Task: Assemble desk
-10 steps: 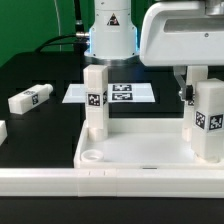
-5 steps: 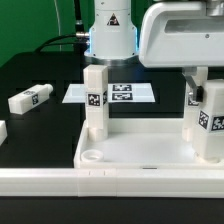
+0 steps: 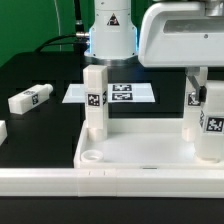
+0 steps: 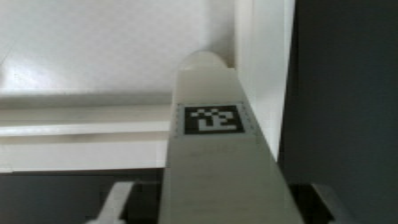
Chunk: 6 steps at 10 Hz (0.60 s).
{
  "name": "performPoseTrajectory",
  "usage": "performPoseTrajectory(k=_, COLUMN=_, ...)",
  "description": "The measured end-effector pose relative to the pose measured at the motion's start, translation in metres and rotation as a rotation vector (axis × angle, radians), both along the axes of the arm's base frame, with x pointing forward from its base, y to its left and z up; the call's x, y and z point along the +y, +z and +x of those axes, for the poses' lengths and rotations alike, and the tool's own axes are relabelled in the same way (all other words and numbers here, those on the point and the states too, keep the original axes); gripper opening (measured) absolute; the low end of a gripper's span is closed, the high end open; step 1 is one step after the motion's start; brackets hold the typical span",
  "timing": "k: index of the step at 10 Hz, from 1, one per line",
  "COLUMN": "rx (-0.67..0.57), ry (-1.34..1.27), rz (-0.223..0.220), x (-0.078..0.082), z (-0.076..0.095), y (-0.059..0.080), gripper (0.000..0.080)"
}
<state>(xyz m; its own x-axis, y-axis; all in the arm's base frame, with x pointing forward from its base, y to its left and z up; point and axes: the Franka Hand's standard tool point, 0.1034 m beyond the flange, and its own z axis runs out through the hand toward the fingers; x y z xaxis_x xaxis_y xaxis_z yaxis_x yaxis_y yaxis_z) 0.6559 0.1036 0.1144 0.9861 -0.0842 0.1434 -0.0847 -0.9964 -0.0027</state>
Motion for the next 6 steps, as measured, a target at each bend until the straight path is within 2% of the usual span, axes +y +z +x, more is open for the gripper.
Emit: performPoseTrajectory(k=6, rx=-0.012, ry=-0.633, rz=0.097, x=-0.0068, z=0.0006, y=-0.0011, gripper=0.0289)
